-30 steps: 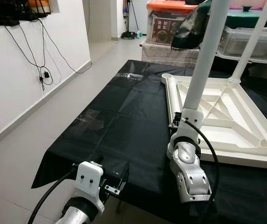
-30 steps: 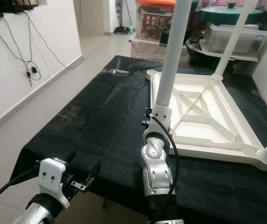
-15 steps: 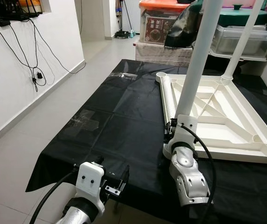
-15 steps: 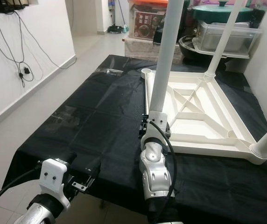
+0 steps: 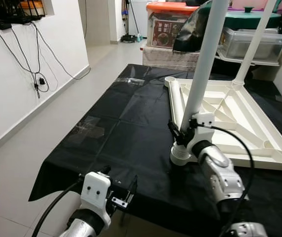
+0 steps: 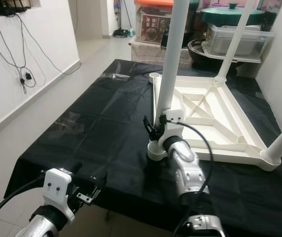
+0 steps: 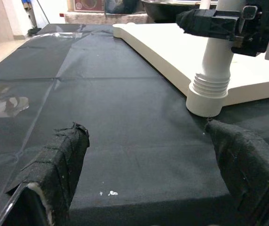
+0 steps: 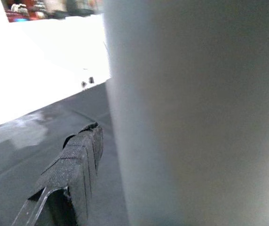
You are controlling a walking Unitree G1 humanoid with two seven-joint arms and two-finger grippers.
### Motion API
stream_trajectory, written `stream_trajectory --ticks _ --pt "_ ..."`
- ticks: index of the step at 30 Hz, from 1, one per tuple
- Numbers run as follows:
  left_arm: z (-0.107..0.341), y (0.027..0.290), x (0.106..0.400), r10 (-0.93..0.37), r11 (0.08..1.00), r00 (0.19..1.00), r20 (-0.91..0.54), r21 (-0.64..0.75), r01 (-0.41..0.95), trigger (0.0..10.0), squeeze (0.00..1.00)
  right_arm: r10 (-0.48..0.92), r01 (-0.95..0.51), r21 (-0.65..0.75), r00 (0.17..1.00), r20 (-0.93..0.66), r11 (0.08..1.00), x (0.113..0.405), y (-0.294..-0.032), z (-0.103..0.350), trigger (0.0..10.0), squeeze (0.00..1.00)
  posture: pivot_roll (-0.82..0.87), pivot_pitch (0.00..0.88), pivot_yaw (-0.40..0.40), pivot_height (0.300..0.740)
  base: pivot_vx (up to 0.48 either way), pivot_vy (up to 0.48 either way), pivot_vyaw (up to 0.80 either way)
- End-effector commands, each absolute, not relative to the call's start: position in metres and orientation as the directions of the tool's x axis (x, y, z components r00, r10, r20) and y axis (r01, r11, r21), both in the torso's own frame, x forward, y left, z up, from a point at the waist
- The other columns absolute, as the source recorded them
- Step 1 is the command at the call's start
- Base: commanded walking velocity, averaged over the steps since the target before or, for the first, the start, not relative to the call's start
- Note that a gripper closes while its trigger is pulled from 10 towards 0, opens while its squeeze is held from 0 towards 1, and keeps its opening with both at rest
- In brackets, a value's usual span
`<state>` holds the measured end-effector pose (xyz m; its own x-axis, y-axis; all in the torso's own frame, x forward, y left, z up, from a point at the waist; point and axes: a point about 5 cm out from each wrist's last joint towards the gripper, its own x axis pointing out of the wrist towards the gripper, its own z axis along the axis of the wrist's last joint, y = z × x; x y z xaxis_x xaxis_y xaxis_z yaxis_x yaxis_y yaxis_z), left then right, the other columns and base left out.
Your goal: Building children table
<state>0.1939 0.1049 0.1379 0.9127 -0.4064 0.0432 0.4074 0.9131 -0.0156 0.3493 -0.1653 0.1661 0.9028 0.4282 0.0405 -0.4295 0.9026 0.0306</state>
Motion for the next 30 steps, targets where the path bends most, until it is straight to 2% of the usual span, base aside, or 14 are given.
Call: stream_trajectory --ticks 1,2,4,8,10,14,19,20,21,22,27,28,29,30 --pt "0.135 0.105 0.195 -0.41 0.912 0.911 0.034 -0.005 0.41 10.0 0.0 0.566 -0.566 0.061 0.824 0.019 0.822 0.349 -0.158 0.165 10.0 0.0 0.19 0.02 -0.034 0.74 0.0 0.0 0.0" --pt "0.136 0.105 0.195 -0.41 0.912 0.911 0.034 -0.004 0.411 10.0 0.0 0.63 -0.629 0.062 0.777 0.004 0.775 0.349 -0.155 0.165 10.0 0.0 0.19 0.022 -0.034 0.74 0.0 0.0 0.0" --pt "0.136 0.105 0.195 -0.41 0.912 0.911 0.034 -0.004 0.411 10.0 0.0 0.63 -0.629 0.062 0.777 0.004 0.775 0.349 -0.155 0.165 10.0 0.0 0.19 0.022 -0.034 0.74 0.0 0.0 0.0" --pt "0.136 0.106 0.195 -0.41 0.912 0.911 0.034 -0.001 0.41 10.0 0.0 0.811 -0.806 0.09 0.584 -0.041 0.585 0.353 -0.14 0.166 10.0 0.0 0.21 0.024 -0.037 0.74 0.0 0.0 0.0" --pt "0.136 0.106 0.195 -0.41 0.912 0.911 0.034 -0.001 0.41 10.0 0.0 0.811 -0.806 0.09 0.584 -0.041 0.585 0.353 -0.14 0.166 10.0 0.0 0.21 0.024 -0.037 0.74 0.0 0.0 0.0" --pt "0.137 0.105 0.194 -0.411 0.912 0.911 0.04 -0.002 0.411 10.0 0.0 0.903 -0.902 0.079 0.418 -0.096 0.425 0.35 -0.125 0.162 10.0 0.0 0.22 0.024 -0.04 0.74 0.0 0.0 0.0" --pt "0.138 0.104 0.195 -0.418 0.908 0.907 0.047 -0.004 0.418 10.0 0.0 0.925 -0.926 0.066 0.364 -0.108 0.372 0.35 -0.112 0.159 10.0 0.0 0.22 0.022 -0.037 0.74 0.0 0.0 0.0" --pt "0.138 0.104 0.195 -0.421 0.907 0.906 0.048 -0.003 0.421 10.0 0.0 0.925 -0.925 0.067 0.369 -0.09 0.375 0.351 -0.108 0.16 1.4 0.0 0.22 0.021 -0.037 0.74 0.0 0.0 0.0" --pt "0.138 0.103 0.195 -0.422 0.906 0.905 0.049 -0.002 0.423 10.0 0.0 0.925 -0.923 0.07 0.373 -0.076 0.378 0.351 -0.106 0.16 1.4 0.0 0.22 0.019 -0.038 0.74 0.0 0.0 0.0" --pt "0.138 0.103 0.196 -0.423 0.906 0.905 0.049 -0.002 0.424 10.0 0.0 0.921 -0.919 0.071 0.385 -0.06 0.388 0.351 -0.104 0.16 0.0 0.0 0.22 0.016 -0.04 0.74 0.0 0.0 0.0" --pt "0.138 0.103 0.197 -0.425 0.905 0.904 0.055 0.004 0.425 10.0 0.0 0.909 -0.905 0.094 0.412 -0.057 0.416 0.352 -0.103 0.157 0.0 0.0 0.21 0.011 -0.038 0.74 0.0 0.0 0.0" --pt "0.14 0.102 0.201 -0.425 0.904 0.902 0.07 -0.001 0.427 10.0 0.0 0.847 -0.841 0.103 0.527 -0.063 0.531 0.353 -0.104 0.152 0.0 0.0 0.21 0.0 -0.049 0.74 0.0 0.0 0.0" --pt "0.14 0.102 0.201 -0.425 0.904 0.902 0.07 -0.001 0.427 10.0 0.0 0.847 -0.841 0.103 0.527 -0.063 0.531 0.353 -0.104 0.152 0.0 0.0 0.21 0.0 -0.049 0.74 0.0 0.0 0.0" --pt "0.14 0.101 0.202 -0.426 0.904 0.902 0.073 -0.008 0.428 10.0 0.0 0.815 -0.809 0.092 0.577 -0.063 0.58 0.354 -0.105 0.15 0.0 0.0 0.21 0.0 -0.049 0.74 0.0 0.0 0.0"
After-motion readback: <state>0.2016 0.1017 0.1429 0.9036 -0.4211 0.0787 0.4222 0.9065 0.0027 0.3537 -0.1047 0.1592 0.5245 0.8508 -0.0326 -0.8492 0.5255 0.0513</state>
